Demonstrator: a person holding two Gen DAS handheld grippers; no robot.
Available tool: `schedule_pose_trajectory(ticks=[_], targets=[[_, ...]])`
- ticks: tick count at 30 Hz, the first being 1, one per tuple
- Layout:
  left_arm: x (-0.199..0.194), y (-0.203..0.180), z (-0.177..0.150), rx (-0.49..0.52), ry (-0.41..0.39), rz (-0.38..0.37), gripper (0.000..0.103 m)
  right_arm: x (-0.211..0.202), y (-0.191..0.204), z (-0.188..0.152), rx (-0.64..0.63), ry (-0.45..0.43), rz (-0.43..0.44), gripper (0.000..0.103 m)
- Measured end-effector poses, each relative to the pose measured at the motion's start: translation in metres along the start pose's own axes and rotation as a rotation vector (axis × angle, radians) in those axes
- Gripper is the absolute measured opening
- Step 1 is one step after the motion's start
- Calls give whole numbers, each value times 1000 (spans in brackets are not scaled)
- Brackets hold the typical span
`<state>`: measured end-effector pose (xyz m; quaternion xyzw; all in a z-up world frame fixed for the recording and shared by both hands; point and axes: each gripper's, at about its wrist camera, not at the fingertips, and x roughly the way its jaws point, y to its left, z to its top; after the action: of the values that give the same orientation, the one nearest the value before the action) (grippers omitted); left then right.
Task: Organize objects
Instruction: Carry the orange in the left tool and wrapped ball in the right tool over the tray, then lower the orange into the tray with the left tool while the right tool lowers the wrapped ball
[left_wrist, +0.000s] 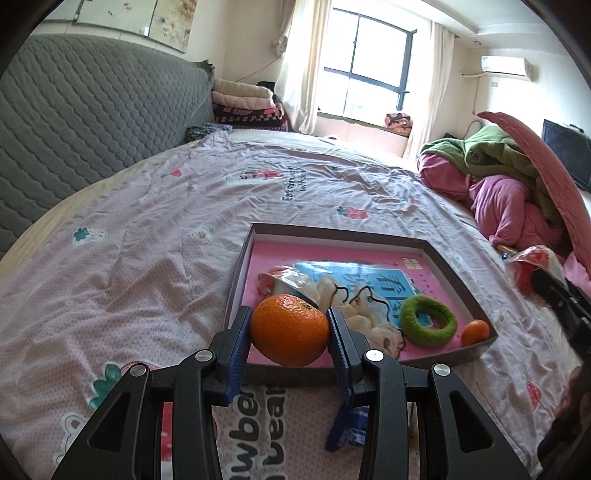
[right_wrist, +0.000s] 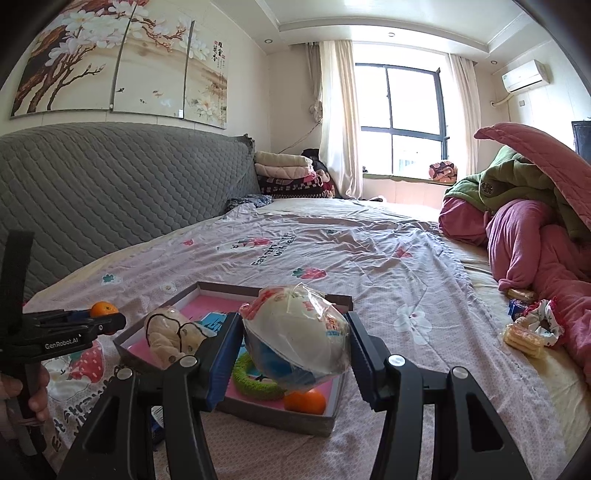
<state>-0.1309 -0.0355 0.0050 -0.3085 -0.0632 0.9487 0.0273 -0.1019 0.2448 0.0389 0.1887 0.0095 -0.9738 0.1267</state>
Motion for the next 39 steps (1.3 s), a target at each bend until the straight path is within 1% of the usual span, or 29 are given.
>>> schedule_pose_trajectory(ticks=[14,17,21,28,32,39], targets=[[41,6,7,4,26,25,41,17,-14,6,-1,11,-47,56],[49,9,5,7,38,36,41,24,-13,5,-6,23,-39,56],[59,13,2,2,56,41,41,34,-1,0,-44,48,-31,56],[74,11,-3,8,88,24,41,43,21,-11,-111,78,7,56],[81,9,-6,14,106,15,41,50,30,-17,-104,110,74,56],[90,5,-8,32,120,10,41,62,50,-29,-159,161,130,56]])
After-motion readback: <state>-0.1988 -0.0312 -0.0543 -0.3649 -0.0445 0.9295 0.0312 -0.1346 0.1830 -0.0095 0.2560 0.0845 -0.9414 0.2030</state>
